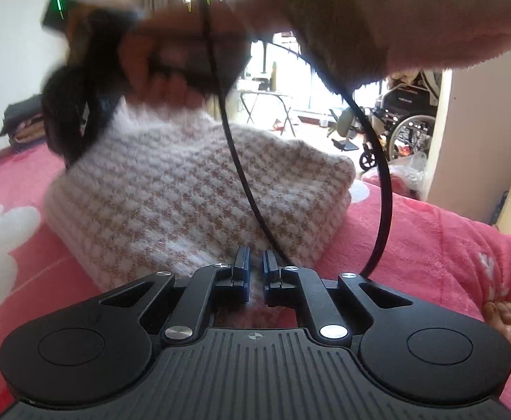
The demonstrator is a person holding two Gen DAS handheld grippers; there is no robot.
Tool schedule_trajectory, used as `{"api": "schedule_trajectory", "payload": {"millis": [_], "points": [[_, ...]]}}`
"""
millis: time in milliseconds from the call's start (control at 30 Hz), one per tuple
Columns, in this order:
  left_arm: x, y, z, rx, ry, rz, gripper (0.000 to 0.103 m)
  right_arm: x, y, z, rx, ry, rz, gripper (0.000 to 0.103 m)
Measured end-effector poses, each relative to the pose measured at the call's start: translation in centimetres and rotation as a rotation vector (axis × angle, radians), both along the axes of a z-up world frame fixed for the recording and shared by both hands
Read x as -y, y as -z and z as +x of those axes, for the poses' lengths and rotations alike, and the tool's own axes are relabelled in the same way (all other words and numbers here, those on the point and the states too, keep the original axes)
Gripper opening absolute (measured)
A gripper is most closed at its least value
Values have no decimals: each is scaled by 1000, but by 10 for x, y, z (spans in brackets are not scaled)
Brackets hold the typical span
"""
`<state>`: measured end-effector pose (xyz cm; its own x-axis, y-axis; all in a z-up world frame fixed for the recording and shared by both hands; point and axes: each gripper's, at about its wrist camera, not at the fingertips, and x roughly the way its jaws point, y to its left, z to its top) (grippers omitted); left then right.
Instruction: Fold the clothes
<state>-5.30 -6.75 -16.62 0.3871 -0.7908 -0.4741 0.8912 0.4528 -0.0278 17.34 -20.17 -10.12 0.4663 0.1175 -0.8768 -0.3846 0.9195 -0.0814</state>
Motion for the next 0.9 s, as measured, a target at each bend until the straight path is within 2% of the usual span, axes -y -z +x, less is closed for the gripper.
{"api": "schedule_trajectory", "payload": {"millis": [67, 167, 200, 267, 333, 433, 467, 533, 633, 667, 733, 800, 833, 900], "points": [[-1, 0, 0, -2, -1, 2, 6, -6, -24, -15, 45, -37, -51, 0], [-2, -1, 4, -28, -10, -6, 7, -1, -56, -43, 70, -60, -21, 0], [-1, -1, 4, -24, -8, -2, 7, 2, -52, -47, 57, -59, -50, 0], [1, -2, 4, -14, 1, 7, 7, 16, -10, -44, -6, -34, -82, 0], [2, -4, 5, -9, 13, 13, 8, 34, 9, -39, -2, 16, -26, 0], [1, -3, 3, -5, 18, 19, 8, 37, -16, -38, -34, 50, 8, 0], [1, -3, 2, 2, 16, 24, 8, 35, -29, -44, -11, 46, -11, 0], [1, -4, 4, -8, 11, 24, 9, 33, -50, -63, 22, 28, 40, 0], [4, -4, 5, -7, -2, 39, 9, 20, -23, -74, -14, -37, 9, 0], [4, -4, 7, 0, -6, 40, 9, 21, 1, -73, -10, -37, 7, 0], [4, -5, 9, -15, 5, 39, 9, 26, 10, -70, 6, -13, 79, 0], [5, -7, 8, -16, 13, 48, 9, 25, -8, -70, -29, 12, 71, 0], [6, -7, 6, 1, 15, 57, 9, 22, -18, -75, -26, -6, 45, 0], [6, -7, 5, 1, 10, 60, 9, 19, -41, -89, 7, -19, 83, 0]]}}
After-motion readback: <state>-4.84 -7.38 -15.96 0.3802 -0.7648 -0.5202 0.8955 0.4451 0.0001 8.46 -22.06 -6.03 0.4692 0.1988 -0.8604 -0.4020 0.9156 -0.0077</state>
